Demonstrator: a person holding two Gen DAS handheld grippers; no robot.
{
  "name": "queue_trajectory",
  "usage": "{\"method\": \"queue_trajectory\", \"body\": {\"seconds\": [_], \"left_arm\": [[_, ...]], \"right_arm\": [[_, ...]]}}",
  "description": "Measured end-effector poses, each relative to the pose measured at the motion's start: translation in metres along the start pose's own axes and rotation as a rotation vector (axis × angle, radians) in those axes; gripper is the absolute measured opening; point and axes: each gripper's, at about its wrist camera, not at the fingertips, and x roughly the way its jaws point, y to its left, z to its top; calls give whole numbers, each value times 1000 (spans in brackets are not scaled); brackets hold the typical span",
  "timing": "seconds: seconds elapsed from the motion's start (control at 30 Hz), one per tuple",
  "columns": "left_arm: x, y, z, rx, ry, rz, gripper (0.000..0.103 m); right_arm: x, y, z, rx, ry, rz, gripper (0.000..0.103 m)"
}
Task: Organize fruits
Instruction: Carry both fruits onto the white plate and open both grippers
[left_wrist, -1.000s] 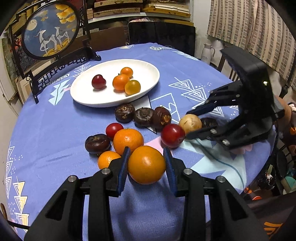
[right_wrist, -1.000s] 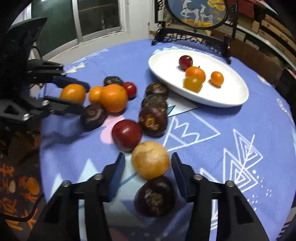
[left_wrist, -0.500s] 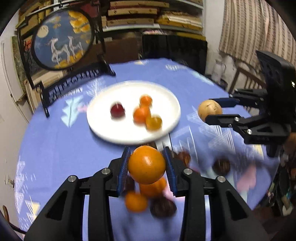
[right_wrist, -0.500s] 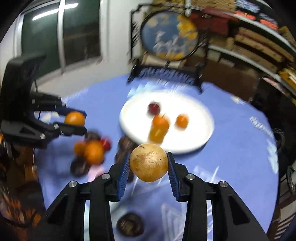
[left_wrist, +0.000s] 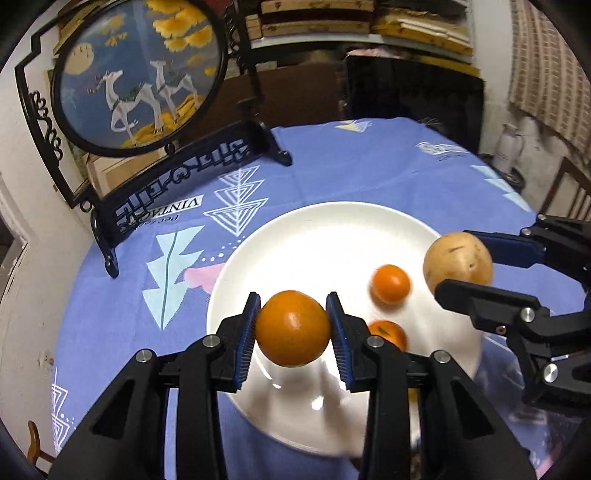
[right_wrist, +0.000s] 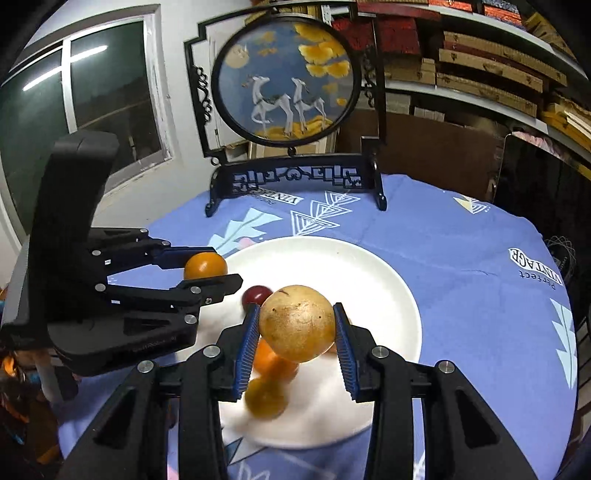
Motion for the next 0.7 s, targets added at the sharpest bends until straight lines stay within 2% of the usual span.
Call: {"method": "queue_trajectory", "body": {"seconds": [0.27,0.63,0.7], "left_arm": [[32,4,3,-21,28,46,36],[47,5,8,-26,47,64,38],[46,6,8,-31,41,75,65]], "right_arm": [[41,-8,4,6,45,-14,40],[55,-11,16,5,44,-27,41],[55,-13,18,13,36,-33,46]]}}
